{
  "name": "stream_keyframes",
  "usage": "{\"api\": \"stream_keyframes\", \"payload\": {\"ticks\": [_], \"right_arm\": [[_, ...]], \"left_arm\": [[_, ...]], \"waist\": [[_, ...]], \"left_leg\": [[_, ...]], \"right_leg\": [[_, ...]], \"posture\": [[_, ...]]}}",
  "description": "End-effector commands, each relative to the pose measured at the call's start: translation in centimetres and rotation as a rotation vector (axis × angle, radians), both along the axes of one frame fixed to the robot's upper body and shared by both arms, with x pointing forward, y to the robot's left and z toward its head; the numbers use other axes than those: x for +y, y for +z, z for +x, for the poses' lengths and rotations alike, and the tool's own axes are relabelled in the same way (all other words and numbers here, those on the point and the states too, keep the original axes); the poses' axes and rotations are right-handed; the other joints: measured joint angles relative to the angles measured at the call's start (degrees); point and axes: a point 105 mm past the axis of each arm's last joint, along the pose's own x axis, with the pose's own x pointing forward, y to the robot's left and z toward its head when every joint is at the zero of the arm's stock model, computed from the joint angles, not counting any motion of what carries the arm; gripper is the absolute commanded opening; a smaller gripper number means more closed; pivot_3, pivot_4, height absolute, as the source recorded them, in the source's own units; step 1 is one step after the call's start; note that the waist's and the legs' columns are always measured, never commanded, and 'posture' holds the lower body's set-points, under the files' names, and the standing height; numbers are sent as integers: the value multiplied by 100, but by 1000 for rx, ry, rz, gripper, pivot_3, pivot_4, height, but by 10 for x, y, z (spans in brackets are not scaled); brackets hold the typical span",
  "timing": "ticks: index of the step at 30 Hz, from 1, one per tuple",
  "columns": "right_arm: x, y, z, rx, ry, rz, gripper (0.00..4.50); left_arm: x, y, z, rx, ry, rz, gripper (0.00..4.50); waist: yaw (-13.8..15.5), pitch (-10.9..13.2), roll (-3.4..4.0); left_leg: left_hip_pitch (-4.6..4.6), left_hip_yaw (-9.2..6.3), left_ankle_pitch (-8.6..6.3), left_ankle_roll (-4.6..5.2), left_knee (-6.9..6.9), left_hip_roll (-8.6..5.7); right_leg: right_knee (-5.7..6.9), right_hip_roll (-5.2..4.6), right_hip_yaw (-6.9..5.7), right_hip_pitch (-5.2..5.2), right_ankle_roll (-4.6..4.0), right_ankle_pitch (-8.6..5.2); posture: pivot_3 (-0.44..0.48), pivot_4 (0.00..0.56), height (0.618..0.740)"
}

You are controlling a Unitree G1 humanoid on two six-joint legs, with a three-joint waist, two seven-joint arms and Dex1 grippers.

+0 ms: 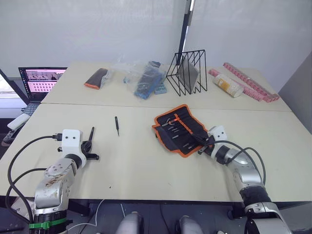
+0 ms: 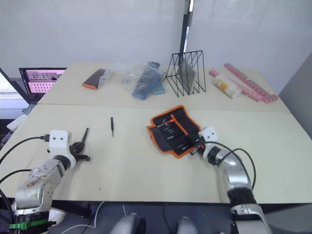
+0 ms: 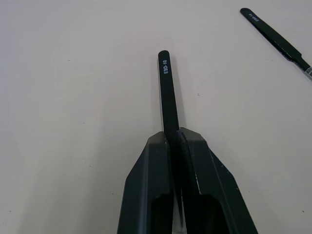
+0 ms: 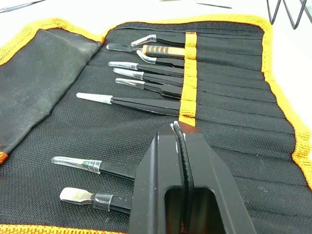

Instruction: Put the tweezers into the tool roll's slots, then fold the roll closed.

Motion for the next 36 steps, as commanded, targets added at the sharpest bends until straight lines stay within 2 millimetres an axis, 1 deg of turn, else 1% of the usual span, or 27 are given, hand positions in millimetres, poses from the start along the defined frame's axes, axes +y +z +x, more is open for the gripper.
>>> {"api": "stream_keyframes", "payload": {"ticks": [1, 5, 9, 10, 13, 14, 16, 18, 23, 26, 29, 33, 36], "right_arm": [[-1, -18, -4, 69, -3, -32, 0], [-2, -18, -5, 66, -9, -29, 0], [-4, -17, -6, 61, -17, -27, 0], [-4, -17, -6, 59, -19, -26, 0], [-4, -17, -6, 55, -26, -25, 0], [-4, -17, -7, 54, -27, -24, 0], [-6, -16, -7, 48, -42, -21, 0], [-9, -14, -7, 41, -55, -20, 0], [-15, -11, -13, 27, -72, -23, 0], [-19, -8, -17, 21, -92, -23, 0], [-23, -4, -19, 16, -104, -31, 0], [-24, -3, -22, 18, -114, -39, 0], [-25, -4, -23, 19, -124, -38, 0]], "left_arm": [[-2, 28, 5, -100, -34, 16, 12], [-9, 60, 12, -186, -105, 46, 12], [-32, 93, 23, -244, -257, 67, 12], [-38, 98, 25, -246, -295, 76, 12], [-77, 109, 31, -212, -513, 111, 12], [-83, 110, 31, -200, -553, 124, 12], [-109, 111, 28, -170, -696, 141, 12], [-129, 111, 25, -133, -816, 162, 12], [-160, 103, 16, -28, -1011, 188, 12], [-174, 97, 15, 8, -1073, 203, 12], [-193, 91, 15, 23, -1129, 211, 12], [-216, 84, 18, 52, -1170, 204, 12], [-230, 76, 24, 84, -1168, 211, 12]], "waist": [[-2, 0, 0], [-1, 1, -1], [1, 1, -1], [-3, 1, -1], [1, 1, -1], [-4, 1, -1], [-15, 2, 1], [-12, 3, 1], [-4, 5, 4], [9, 7, 7], [33, 8, 8], [32, 9, 7], [33, 9, 7]], "left_leg": [[0, 0, 0, 0, 0, 0], [-1, 0, 0, 0, 0, 1], [-2, 0, 0, 0, 0, -1], [-2, 0, 0, 0, 0, 0], [-2, 0, 10, 17, -1, -3], [-3, 0, 20, 35, 0, -3], [-3, 3, 22, 39, -4, -3], [-7, 4, 24, 41, -7, -2], [-13, 3, 24, 43, -10, -3], [-14, 3, 23, 46, -10, -5], [-17, 2, 22, 49, -8, -6], [-29, 1, 23, 51, -4, -7], [-29, 2, 24, 52, -4, -9]], "right_leg": [[0, 0, 0, 0, 0, 0], [0, 1, -1, -1, 0, 0], [-1, 1, -2, 0, 0, 0], [-1, 1, -3, 0, 0, 0], [-1, 2, -4, 1, 0, 0], [-2, 4, -5, 2, 0, 0], [-2, 3, 0, 3, 1, 0], [1, 6, 0, 8, 0, 0], [6, 7, 2, 6, 0, 0], [6, 7, 3, 8, 1, -1], [5, 6, 2, 8, 2, -1], [1, 7, 2, 6, 4, -2], [2, 7, 2, 6, 4, -2]], "posture": [[0, 150, 685], [0, 150, 685], [0, 150, 685], [0, 150, 685], [0, 150, 685], [0, 150, 685], [0, 150, 685], [0, 150, 685], [0, 150, 685], [0, 150, 685], [0, 150, 685], [0, 150, 685], [0, 150, 685]]}}
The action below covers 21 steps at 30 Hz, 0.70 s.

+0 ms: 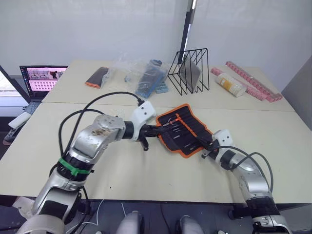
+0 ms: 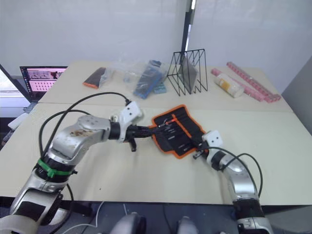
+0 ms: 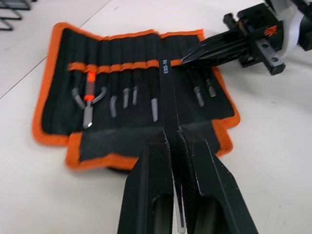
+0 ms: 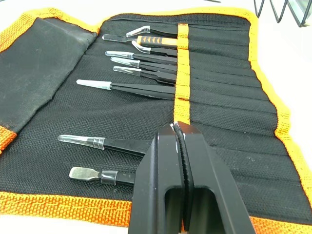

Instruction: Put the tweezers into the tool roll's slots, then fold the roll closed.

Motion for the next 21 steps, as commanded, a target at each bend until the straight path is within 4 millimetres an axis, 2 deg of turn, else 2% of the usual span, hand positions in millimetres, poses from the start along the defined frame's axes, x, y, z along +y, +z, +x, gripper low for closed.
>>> {"api": "stream_keyframes", "payload": {"ticks": [1, 7, 21], "right_arm": [[-12, -8, -3, 35, -50, -12, 0], [-13, -8, -4, 35, -62, -2, 0], [-11, -7, -5, 32, -72, 7, 0]], "left_arm": [[-12, 0, 7, -9, 9, 22, 12], [-24, -9, 19, 10, 37, 45, 12], [-48, -32, 29, 36, 15, 62, 12]], "waist": [[-8, 0, 0], [-26, 0, 0], [-20, 0, 0]], "left_leg": [[0, 0, 0, 0, 0, -1], [-1, 0, 1, 2, 0, 0], [-5, 0, 1, 3, 5, -2]], "right_leg": [[0, 0, 0, 1, 0, 0], [2, 2, 0, 0, 1, 0], [3, 1, 0, -1, 1, 0]], "posture": [[0, 150, 685], [0, 150, 685], [0, 150, 685]]}}
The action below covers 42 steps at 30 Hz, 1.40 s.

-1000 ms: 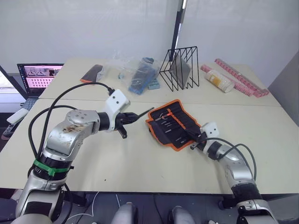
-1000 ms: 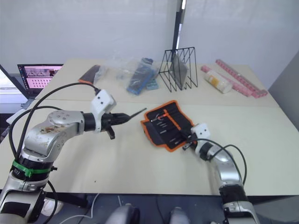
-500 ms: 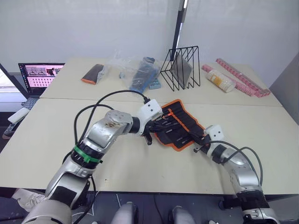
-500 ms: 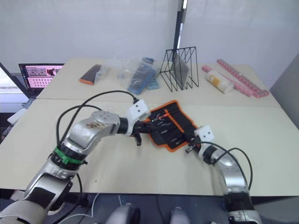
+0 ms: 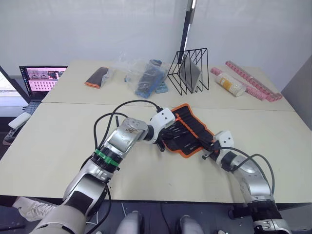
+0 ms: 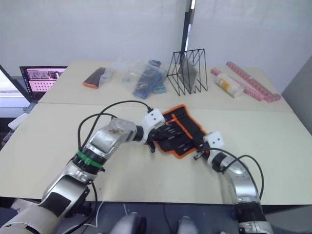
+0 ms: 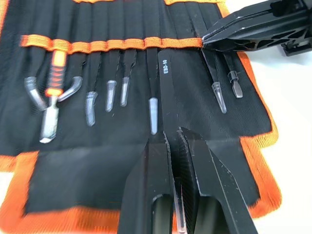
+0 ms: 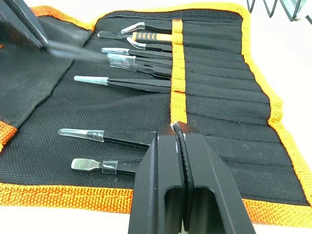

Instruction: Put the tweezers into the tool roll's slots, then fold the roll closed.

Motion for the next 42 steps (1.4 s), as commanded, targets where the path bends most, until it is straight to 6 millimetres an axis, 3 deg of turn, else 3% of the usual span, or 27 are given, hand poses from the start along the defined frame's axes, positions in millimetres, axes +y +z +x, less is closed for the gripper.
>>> {"api": "stream_keyframes", "payload": {"ticks": [1, 10, 27, 42], "right_arm": [[-10, -6, -2, 29, -46, -3, 0], [-10, -5, -4, 29, -51, -4, 0], [-11, -6, -5, 30, -59, -8, 0], [-11, -8, -3, 35, -62, -10, 0]], "left_arm": [[-9, 11, 4, -67, -25, -2, 12], [-17, 2, 12, -88, -29, 32, 12], [-36, 3, 13, -101, -78, 18, 12], [-35, 3, 12, -137, -103, 57, 12]], "waist": [[-3, 0, 0], [1, 0, 0], [6, 0, 0], [1, 0, 0]], "left_leg": [[0, 0, 0, 0, 0, 0], [-2, 0, 0, 1, 2, -2], [-2, -1, 0, 2, 7, -5], [-2, -1, 0, 3, 8, -7]], "right_leg": [[1, 0, 0, 0, 0, 0], [3, -1, 0, -1, 0, 0], [10, -3, -1, -1, 1, 0], [15, -4, -1, -2, 2, 1]], "posture": [[0, 150, 685], [0, 150, 685], [0, 150, 685], [0, 150, 685]]}}
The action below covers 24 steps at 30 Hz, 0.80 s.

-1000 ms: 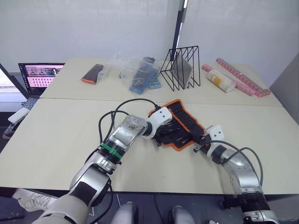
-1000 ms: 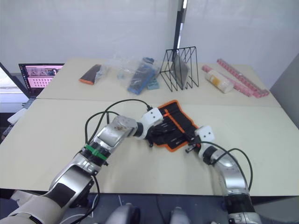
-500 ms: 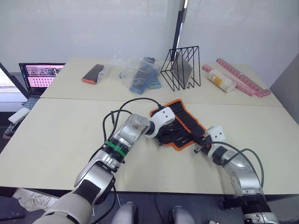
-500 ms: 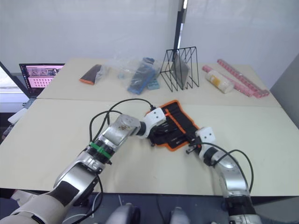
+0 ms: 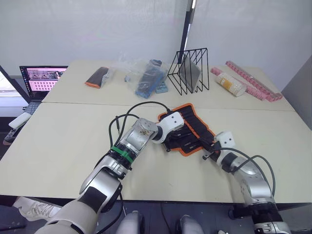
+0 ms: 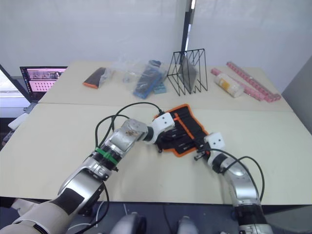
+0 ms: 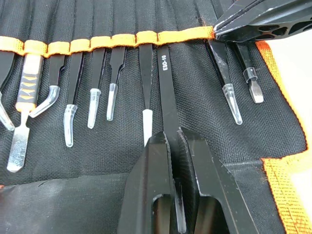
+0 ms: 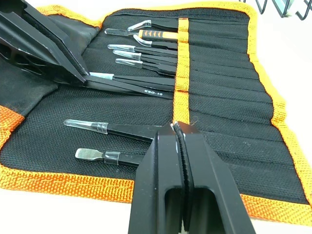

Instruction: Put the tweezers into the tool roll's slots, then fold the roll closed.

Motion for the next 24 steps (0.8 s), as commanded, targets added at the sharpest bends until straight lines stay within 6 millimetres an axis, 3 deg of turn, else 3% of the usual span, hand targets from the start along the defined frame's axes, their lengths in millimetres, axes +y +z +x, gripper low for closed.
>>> {"api": "stream_keyframes", "payload": {"ticks": [1, 16, 24], "right_arm": [[-8, -7, 0, 32, -28, -11, 0], [-8, -7, 0, 34, -29, -13, 0], [-4, -8, 1, 36, -22, -10, 0]], "left_arm": [[-12, 17, -2, -65, -47, -19, 12], [-21, 14, -7, -50, -72, -27, 12], [-28, 11, 4, -82, -34, -29, 12]], "waist": [[0, 0, 0], [-2, 0, 0], [7, 0, 0]], "left_leg": [[0, 0, 0, 0, 0, 0], [0, 0, 1, 1, 5, -1], [0, -3, 2, 3, 12, -5]], "right_leg": [[0, 0, 0, 0, 0, 0], [5, 0, 0, 1, 1, 0], [11, -2, 0, 2, 2, 1]], "posture": [[0, 150, 685], [0, 150, 685], [0, 150, 685]]}}
